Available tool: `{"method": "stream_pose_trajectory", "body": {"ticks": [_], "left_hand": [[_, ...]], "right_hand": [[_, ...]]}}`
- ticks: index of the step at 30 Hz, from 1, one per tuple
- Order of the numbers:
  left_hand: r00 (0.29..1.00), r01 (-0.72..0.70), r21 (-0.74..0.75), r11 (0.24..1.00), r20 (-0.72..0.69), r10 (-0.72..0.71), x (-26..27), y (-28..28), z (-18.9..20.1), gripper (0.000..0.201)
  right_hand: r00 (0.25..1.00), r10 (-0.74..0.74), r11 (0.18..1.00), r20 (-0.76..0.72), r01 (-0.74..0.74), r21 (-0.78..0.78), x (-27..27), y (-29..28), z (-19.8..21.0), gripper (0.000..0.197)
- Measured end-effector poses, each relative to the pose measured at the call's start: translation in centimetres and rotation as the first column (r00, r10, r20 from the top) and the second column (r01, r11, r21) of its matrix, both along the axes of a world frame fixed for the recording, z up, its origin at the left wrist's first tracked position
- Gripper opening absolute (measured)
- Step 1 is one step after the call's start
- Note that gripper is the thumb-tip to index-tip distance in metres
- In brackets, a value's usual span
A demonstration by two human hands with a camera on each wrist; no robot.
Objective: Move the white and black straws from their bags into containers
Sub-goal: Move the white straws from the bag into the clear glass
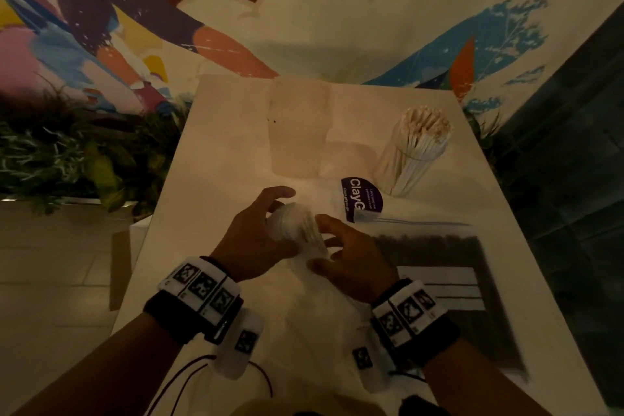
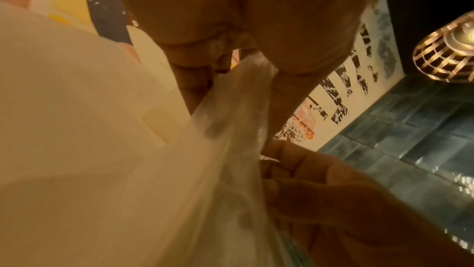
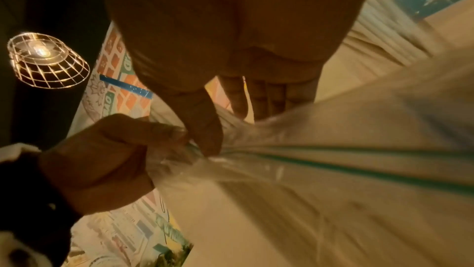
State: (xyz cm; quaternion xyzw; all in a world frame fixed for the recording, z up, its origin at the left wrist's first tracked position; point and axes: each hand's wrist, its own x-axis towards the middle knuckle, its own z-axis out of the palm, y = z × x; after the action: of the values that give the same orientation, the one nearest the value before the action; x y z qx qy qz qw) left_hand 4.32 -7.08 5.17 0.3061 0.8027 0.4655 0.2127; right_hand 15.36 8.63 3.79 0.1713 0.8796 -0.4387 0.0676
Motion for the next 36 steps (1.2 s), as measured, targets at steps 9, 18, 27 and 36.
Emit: {"method": "stream_pose_trajectory", "body": {"ticks": [9,18,27,36], "left_hand": [[0.984,-0.067,0.267,0.961,0.179,0.019,-0.6,-0.9,-0.4,0.076],[0.988,-0.018,0.349,0.937,0.147,-0.036,-0.3,-1.0,-1.2,0.075],[0.992,-0.046,0.256,0.966,-0.103,0.074,0.0,-1.1,-1.7,0.034],[0.954,-0.126,0.155,0.98,-0.253,0.162,-0.6,-1.7,-1.9,0.03]], "right_hand": [[0.959,-0.046,0.999,-0.279,0.039,-0.032,-0.6,-1.4,-0.1,0.039],[0.939,-0.052,0.998,-0.34,0.033,-0.06,-0.8,-1.6,-0.3,0.022],[0.925,-0.028,0.996,-0.378,0.059,0.07,-1.0,-1.5,-0.9,0.02],[0.908,-0.123,0.98,-0.402,0.176,0.097,-0.9,-0.8,-1.6,0.025]]}}
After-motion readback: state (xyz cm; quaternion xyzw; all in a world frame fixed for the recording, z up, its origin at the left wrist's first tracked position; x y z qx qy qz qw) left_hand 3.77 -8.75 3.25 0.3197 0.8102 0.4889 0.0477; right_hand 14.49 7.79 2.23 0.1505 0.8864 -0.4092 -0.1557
